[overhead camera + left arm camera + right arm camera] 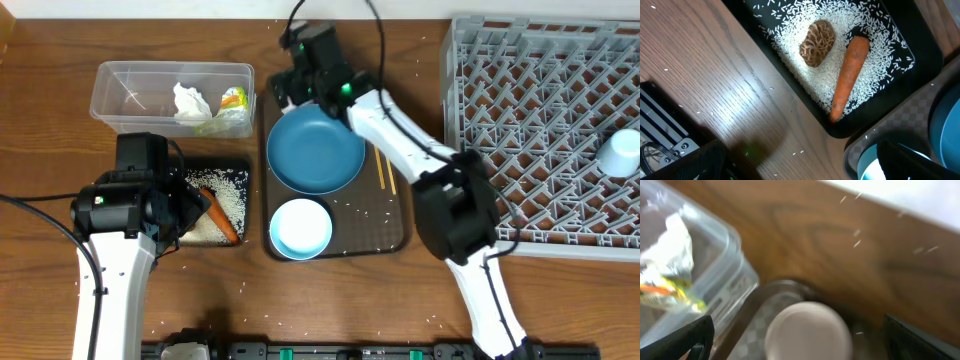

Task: Sort waste into correct bins and load items into the dishwasher rack
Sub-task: 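Carry the pink cup with the right gripper to the dish rack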

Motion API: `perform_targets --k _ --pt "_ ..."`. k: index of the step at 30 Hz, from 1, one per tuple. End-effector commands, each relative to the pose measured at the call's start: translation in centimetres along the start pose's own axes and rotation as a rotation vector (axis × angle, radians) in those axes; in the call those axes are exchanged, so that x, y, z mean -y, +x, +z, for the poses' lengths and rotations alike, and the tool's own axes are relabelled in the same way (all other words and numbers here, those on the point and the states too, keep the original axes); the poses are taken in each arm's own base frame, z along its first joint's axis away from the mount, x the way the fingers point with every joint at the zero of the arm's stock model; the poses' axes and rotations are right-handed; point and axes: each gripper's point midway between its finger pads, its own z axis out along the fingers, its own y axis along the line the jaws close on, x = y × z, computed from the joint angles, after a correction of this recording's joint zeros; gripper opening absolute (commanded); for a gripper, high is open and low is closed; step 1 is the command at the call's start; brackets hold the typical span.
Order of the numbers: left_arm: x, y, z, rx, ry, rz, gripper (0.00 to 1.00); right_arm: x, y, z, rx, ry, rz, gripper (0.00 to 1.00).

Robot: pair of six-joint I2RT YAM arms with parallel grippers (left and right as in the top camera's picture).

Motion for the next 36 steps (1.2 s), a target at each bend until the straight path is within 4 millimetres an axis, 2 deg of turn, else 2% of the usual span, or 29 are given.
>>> perform_targets --k 1,9,11,17,25,30,36 --pt "-0.4 -0.2 0.0 0.010 -0.018 0.014 0.98 -1.5 0.8 1.1 -0.009 0.004 -0.018 0.99" --pt "-0.4 -0.2 0.0 0.010 -0.018 0.014 0.98 -0.6 1.9 1.5 -0.040 0.066 -0.021 0.99" --pt "-0.4 -0.2 0.0 0.010 -0.018 0.014 0.98 -0.2 1.9 1.5 -0.042 0.079 -0.019 0.96" --pt "-0.4 -0.2 0.0 0.010 -0.018 0.014 0.98 0.8 2.2 1.4 -0.052 0.128 -0.017 0.71" --pt "-0.4 -0.2 0.0 0.010 -0.018 0.014 0.98 0.6 2.0 1.3 -0.045 0.125 -0.009 0.55" --pt "-0.4 -0.2 0.0 0.010 -0.018 0.014 0.98 1.3 -0.7 -0.3 0.006 0.133 0.018 0.49" --pt "-0.4 -0.2 0.0 0.010 -0.018 0.014 0.98 5.2 -6.1 -5.7 0.117 0.181 0.101 0.49"
